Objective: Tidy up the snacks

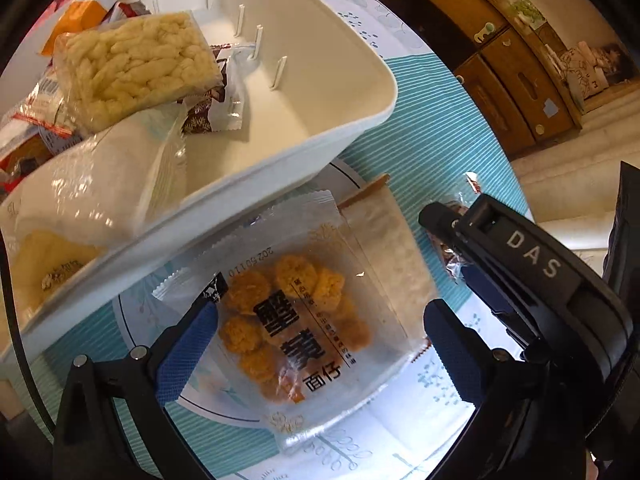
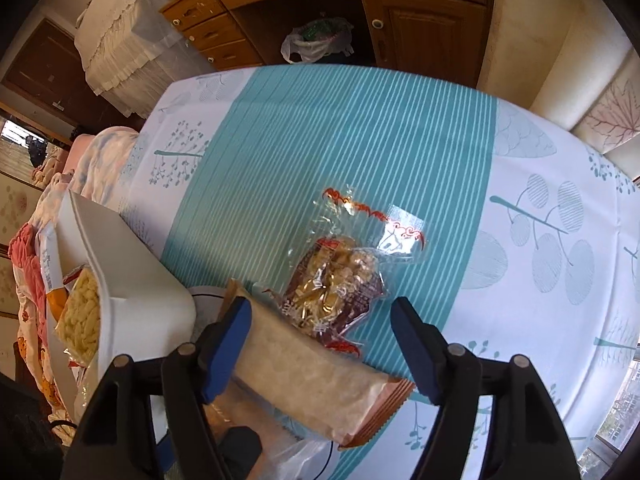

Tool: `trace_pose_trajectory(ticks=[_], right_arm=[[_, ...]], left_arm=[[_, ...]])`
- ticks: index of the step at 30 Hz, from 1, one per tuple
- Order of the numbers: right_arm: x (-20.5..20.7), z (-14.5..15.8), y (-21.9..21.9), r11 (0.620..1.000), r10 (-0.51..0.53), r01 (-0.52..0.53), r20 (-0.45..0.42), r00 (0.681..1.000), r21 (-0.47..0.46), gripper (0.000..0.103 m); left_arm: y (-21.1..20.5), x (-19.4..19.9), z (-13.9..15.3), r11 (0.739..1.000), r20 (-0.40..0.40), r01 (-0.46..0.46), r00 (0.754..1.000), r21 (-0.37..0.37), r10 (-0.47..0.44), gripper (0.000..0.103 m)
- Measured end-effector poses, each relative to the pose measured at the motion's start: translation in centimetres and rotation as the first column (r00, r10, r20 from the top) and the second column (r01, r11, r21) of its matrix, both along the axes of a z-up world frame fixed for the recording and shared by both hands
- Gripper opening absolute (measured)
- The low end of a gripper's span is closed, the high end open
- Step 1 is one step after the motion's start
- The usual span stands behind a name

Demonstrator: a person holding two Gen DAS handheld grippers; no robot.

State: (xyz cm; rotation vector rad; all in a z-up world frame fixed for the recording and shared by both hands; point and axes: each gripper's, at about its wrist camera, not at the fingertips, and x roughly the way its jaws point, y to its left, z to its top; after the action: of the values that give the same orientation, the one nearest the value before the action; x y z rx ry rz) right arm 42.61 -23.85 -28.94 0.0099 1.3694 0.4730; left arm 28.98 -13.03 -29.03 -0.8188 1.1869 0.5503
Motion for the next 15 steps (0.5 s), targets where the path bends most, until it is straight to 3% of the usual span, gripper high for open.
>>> trace_pose_trajectory(ticks=[9,12,15], right_arm=[[-0.1,-0.1,1.0,0.996,0.069,-0.067,0.040,0.997,-0.055,0.066],[-0.2,0.0,1.2,0.992,0.088,-0.082,0.062,0.994,-0.100,0.054],[-0.5,-0.1,1.1,0.989,0.111,-0.102,0.084,0.990,-0.104,0.053]], left_arm=[[0.0,2.8,-0.6,0.992,-0.066,0.070,0.996,0.109,-0.063,0.102],[-0.6,2.8,-0.7,0.986,-0.084,0.093,0.993,0.142,-0.082,0.096],[-1.0,3.0,-0.7,0.979,-0.105,0.111,0.990,0.172,-0.094,0.089]])
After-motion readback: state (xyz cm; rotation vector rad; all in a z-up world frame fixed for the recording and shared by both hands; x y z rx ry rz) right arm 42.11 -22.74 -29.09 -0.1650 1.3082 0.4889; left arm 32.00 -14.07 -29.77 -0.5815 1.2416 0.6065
